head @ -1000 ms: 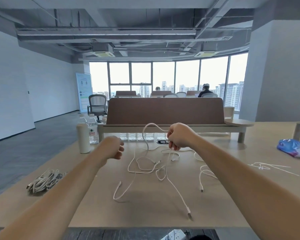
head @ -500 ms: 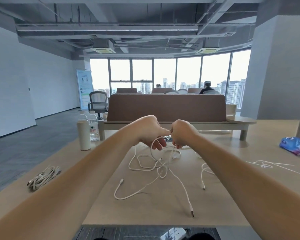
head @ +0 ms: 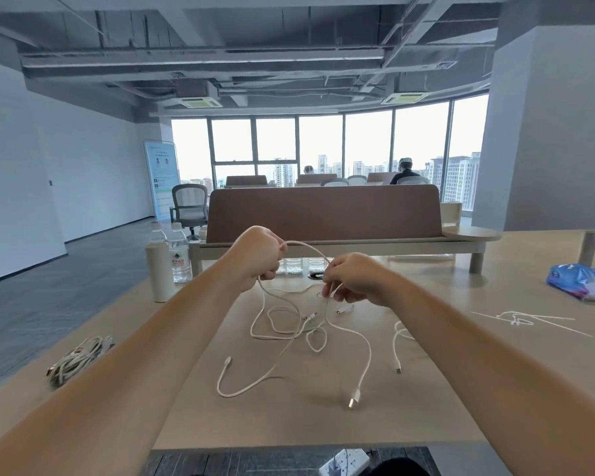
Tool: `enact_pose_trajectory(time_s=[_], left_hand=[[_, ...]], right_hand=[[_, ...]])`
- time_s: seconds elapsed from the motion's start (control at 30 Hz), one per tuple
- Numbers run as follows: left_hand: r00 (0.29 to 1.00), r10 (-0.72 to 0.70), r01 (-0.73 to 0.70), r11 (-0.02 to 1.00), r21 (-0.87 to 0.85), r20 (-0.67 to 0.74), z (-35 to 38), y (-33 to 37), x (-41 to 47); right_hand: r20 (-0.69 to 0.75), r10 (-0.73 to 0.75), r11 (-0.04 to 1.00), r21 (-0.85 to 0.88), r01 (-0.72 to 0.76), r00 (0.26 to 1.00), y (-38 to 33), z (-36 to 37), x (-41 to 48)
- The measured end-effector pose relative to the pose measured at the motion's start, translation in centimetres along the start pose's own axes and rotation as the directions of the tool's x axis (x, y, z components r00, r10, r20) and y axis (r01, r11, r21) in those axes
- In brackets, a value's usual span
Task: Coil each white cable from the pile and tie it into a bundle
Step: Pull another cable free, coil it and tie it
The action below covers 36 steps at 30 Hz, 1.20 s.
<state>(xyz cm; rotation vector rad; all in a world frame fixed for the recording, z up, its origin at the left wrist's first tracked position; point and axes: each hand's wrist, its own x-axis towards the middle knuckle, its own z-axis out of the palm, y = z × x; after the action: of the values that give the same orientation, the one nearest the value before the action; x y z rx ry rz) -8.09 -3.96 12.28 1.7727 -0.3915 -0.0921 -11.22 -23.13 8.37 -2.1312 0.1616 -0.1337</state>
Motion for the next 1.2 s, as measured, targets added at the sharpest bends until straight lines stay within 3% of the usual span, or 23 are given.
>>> enact_pose_trajectory(time_s=[0.07, 0.13, 0.23, 0.3, 0.43, 0.6, 0.67, 0.83, 1.03, 1.13, 1.2], left_hand=[[1.0, -0.016, 0.016, 1.0, 0.008, -0.001, -0.1, -0.4, 0.2], [1.0, -0.02, 0.02, 0.986, 0.165, -0.002, -0.2, -0.7, 0.3], [0.999, -0.002, -0.015, 0.862, 0.506, 0.033, -0.3, -1.2, 0.4], [0.996, 0.084, -0.07, 0.776, 0.627, 0.007, -0.1, -1.2, 0.3], [0.977, 0.21, -0.195, 0.794, 0.575, 0.042, 1.1, 0.0, -0.2], [0.985, -0.034, -0.03, 0.934, 0.357, 0.17, 2.7, 0.4, -0.5], [0.981, -0.052, -0.009, 0.949, 0.315, 0.187, 2.8, 0.4, -0.7], [0.997, 0.044, -0.054, 0.982, 0.183, 0.057, 2.5, 0.6, -0.6], [0.995, 0.073, -0.07, 0.997, 0.042, -0.074, 1.2, 0.8, -0.3], [0.994, 0.033, -0.03, 0.999, 0.031, -0.105, 0.6, 0.5, 0.1], [0.995, -0.006, 0.013, 0.997, 0.073, -0.098, 0.3, 0.1, 0.4]], right_hand=[[0.028, -0.005, 1.0, -0.021, 0.005, 1.0, 0.4, 0.0, -0.1], [-0.014, -0.042, 0.999, 0.009, 0.043, 0.999, 0.5, 0.1, 0.1], [-0.106, -0.084, 0.991, 0.094, 0.094, 0.991, 0.0, 0.0, 0.4], [-0.13, -0.122, 0.991, 0.037, 0.128, 0.984, -0.7, 0.0, 0.4], [-0.137, -0.179, 0.978, -0.13, 0.161, 0.974, -1.8, 0.4, 0.2], [-0.177, -0.27, 0.925, -0.319, 0.204, 0.946, -2.2, 0.8, 0.5], [-0.175, -0.282, 0.906, -0.371, 0.202, 0.943, -2.2, 0.8, 0.4], [-0.081, -0.27, 0.907, -0.357, 0.225, 0.959, -1.8, 0.5, 0.1], [0.196, -0.116, 0.793, -0.572, 0.209, 0.974, 0.7, 0.3, -0.3], [0.142, -0.077, 0.723, -0.674, 0.153, 0.987, 1.7, -0.2, 0.4], [0.043, -0.088, 0.751, -0.654, 0.094, 0.995, 2.2, -0.9, 0.9]])
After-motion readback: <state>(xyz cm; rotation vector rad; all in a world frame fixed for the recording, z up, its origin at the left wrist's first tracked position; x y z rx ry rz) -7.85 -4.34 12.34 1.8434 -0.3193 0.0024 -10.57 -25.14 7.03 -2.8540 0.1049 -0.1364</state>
